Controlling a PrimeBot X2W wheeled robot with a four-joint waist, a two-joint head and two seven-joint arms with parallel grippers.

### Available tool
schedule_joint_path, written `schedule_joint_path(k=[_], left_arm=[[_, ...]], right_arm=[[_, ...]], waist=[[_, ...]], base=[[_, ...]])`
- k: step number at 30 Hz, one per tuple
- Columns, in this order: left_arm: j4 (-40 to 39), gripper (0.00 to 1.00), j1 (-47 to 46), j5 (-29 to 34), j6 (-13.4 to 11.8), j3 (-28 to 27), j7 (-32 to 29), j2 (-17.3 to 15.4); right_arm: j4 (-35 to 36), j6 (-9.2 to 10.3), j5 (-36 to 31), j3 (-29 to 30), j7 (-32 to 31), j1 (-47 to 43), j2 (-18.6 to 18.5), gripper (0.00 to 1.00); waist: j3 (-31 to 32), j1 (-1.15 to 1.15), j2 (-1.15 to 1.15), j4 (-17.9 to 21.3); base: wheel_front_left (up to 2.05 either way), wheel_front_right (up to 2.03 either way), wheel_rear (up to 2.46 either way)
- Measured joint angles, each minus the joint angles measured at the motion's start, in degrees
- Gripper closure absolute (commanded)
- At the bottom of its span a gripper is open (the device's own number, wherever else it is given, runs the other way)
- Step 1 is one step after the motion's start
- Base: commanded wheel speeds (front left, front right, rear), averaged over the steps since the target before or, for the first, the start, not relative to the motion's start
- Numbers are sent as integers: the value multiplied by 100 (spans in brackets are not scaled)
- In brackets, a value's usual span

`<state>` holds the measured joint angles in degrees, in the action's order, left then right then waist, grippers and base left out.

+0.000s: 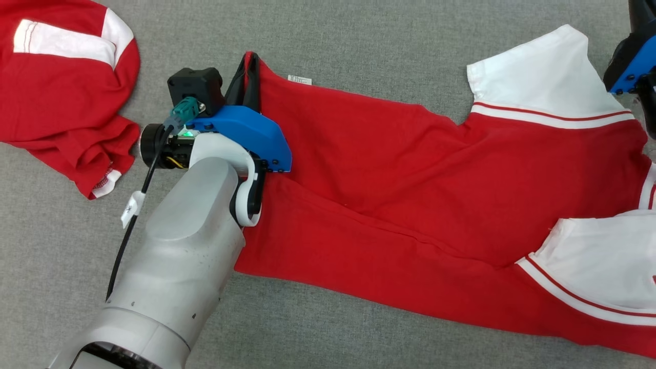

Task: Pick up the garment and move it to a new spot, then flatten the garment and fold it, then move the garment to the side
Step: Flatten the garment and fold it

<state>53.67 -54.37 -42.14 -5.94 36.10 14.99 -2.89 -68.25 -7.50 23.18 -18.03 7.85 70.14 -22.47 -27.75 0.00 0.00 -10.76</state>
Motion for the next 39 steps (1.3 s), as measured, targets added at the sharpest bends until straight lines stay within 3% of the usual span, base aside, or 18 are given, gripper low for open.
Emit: schedule_joint_path(k=[2, 3, 6, 23, 24, 25, 26, 31, 39], left_arm=[[12, 100, 46, 38, 26, -44, 0, 2], [21, 100, 76, 40, 41, -65, 0, 2], [76, 100, 214, 78, 77, -110, 0, 0], [-250, 100, 227, -104, 15, 197, 0, 0], [-261, 100, 225, -124, 8, 207, 0, 2], [-271, 100, 221, -124, -7, 212, 0, 1], [-290, 100, 206, -127, -10, 213, 0, 2], [-360, 100, 185, -107, -62, 135, 0, 2], [-665, 100, 287, 393, -186, -595, 0, -30]], right_arm=[[-37, 0, 57, 11, 97, 5, 41, 48], [-44, 1, 105, 3, 97, 2, 86, 0], [-2, 0, 337, -209, -200, -105, 257, 0], [-259, 1, 486, -826, -1348, -67, 0, 0], [-264, 1, 480, -850, -1394, -45, 2, 23], [-258, 1, 485, -869, -1411, -29, 15, 74], [-203, 0, 511, -907, -1317, -16, 32, 100], [-166, 0, 513, -868, -749, 25, -71, 100], [-266, 0, 428, -636, 380, 207, -133, 100]], waist=[[61, 0, 0, 9], [91, -1, 0, 18], [169, -1, 0, 33], [-121, 0, 0, -296], [-135, 0, 0, -298], [-150, 0, 0, -297], [-167, 0, 0, -292], [-175, 0, 0, -257], [-115, 0, 0, -65]], base=[[0, 0, 0], [0, 0, 0], [0, 0, 0], [0, 0, 0], [0, 0, 0], [0, 0, 0], [0, 0, 0], [0, 0, 0], [0, 0, 0]])
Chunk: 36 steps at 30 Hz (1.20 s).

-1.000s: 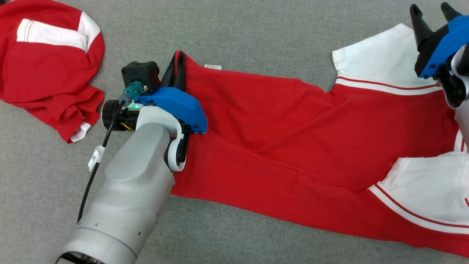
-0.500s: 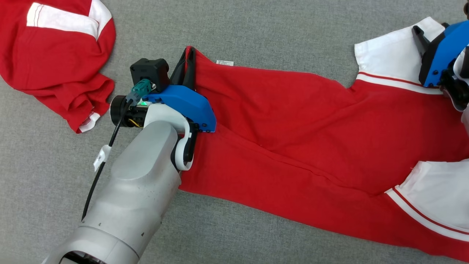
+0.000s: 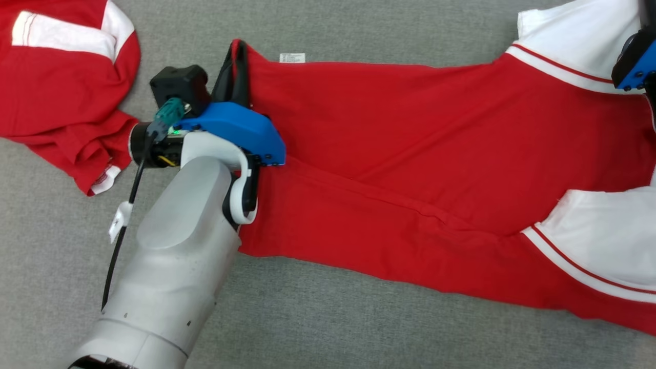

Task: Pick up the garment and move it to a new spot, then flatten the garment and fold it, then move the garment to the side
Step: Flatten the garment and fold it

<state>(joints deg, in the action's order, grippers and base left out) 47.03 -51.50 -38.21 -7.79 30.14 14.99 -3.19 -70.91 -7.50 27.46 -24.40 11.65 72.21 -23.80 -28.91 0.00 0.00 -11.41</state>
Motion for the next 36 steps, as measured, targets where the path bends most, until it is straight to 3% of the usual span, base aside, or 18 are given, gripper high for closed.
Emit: schedule_joint_path(k=[5, 9, 16, 19, 23, 29, 30, 31, 32, 36], left_arm=[[-165, 100, 327, 320, -18, -526, 0, -113], [-271, 100, 666, 565, 5, -896, 1, -220], [-517, 100, 1244, 1057, 124, -1383, 0, -349], [-667, 100, 1585, 1244, 175, -1618, 0, -372], [-894, 100, 2136, 1463, 226, -1895, 1, -324], [-892, 100, 2878, 1641, 345, -2109, 0, -104], [-871, 74, 2931, 1664, 363, -2128, 0, -64], [-850, 52, 2964, 1681, 366, -2138, 1, -33], [-848, 0, 2991, 1713, 379, -2151, 1, -12], [-1046, 0, 3077, 1800, 280, -2279, 1, 4]], right_arm=[[309, 0, 182, 166, 296, -172, 69, 100], [1152, 0, 460, 325, 330, -745, 126, 100], [3062, 0, 847, 900, 333, -2665, 105, 100], [3612, 0, 918, 1158, 332, -3539, 278, 100], [3928, 0, 1016, 1296, 333, -4418, 563, 100], [3620, 0, 1063, 1392, 333, -4981, 809, 100], [3515, 0, 1061, 1376, 334, -4998, 839, 79], [3474, 1, 1048, 1380, 333, -5005, 867, 33], [3449, 0, 1036, 1411, 333, -4998, 877, 0], [3297, 1, 918, 1600, 334, -4864, 875, 0]], waist=[[130, 0, 0, 236], [277, -1, 1, 454], [569, -1, 1, 795], [730, -1, 1, 886], [955, -2, 1, 970], [1192, -2, 1, 993], [1199, -2, 1, 983], [1201, -2, 1, 967], [1200, -1, 1, 944], [1195, 0, 1, 835]], base=[[0, 0, 0], [0, 0, 0], [0, 0, 0], [0, 0, 0], [0, 0, 0], [0, 0, 0], [0, 0, 0], [0, 0, 0], [0, 0, 0], [0, 0, 0]])
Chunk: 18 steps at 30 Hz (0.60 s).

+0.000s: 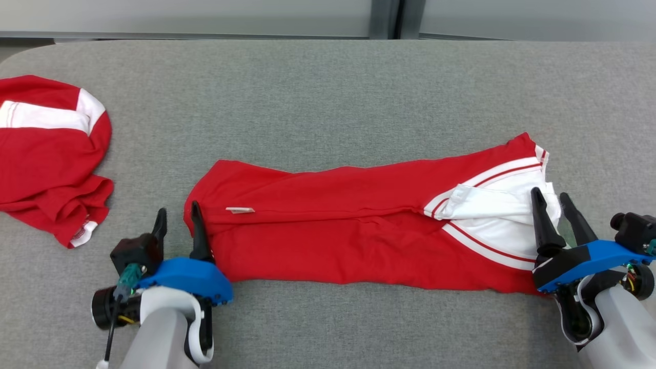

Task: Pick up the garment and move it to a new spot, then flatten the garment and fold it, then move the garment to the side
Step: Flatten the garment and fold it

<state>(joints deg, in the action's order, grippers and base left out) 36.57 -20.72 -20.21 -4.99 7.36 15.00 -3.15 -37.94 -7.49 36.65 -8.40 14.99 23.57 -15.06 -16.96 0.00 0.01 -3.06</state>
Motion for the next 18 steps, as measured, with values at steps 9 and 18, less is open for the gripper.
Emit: schedule_joint_path(k=[9, 18], left_arm=[[-285, 0, 475, -90, -104, 153, 0, 21], [-407, 0, 530, -200, -179, 431, -1, 24]], right_arm=[[-1029, 1, -331, -60, -176, 347, 76, 0], [-1301, 7, -164, -526, -320, 520, 138, 100]], waist=[[130, -1, 0, -284], [188, -1, 0, -334]], base=[[0, 0, 0], [0, 0, 0]])
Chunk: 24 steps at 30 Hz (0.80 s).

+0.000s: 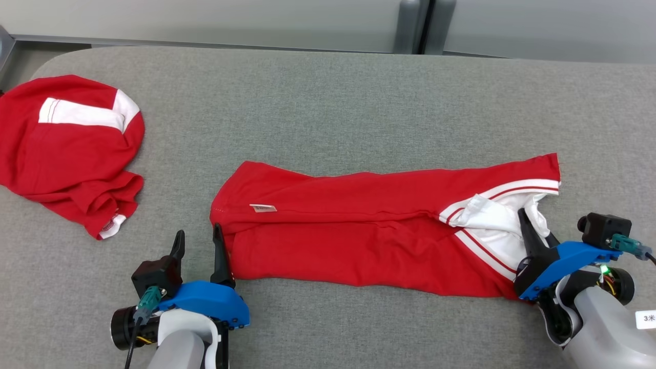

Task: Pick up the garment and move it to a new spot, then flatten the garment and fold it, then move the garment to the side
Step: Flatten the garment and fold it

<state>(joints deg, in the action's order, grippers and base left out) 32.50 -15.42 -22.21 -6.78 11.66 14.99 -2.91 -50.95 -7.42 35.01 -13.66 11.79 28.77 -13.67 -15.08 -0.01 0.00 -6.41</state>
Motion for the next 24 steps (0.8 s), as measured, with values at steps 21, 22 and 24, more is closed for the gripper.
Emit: schedule_joint_path(k=[21, 22, 24], left_arm=[[146, 0, 41, -294, 23, 637, 1, 8], [151, 0, 40, -314, 23, 708, 1, 8], [171, 0, 36, -330, 21, 791, 1, 9]], right_arm=[[1717, -7, 394, -541, 66, -222, 121, 100], [1819, -7, 444, -676, -1, -240, 166, 100], [1992, -5, 558, -936, -122, -249, 266, 100]], waist=[[478, 0, -1, 849], [481, 0, -1, 809], [482, 0, -2, 685]], base=[[0, 0, 0], [0, 0, 0], [0, 0, 0]])
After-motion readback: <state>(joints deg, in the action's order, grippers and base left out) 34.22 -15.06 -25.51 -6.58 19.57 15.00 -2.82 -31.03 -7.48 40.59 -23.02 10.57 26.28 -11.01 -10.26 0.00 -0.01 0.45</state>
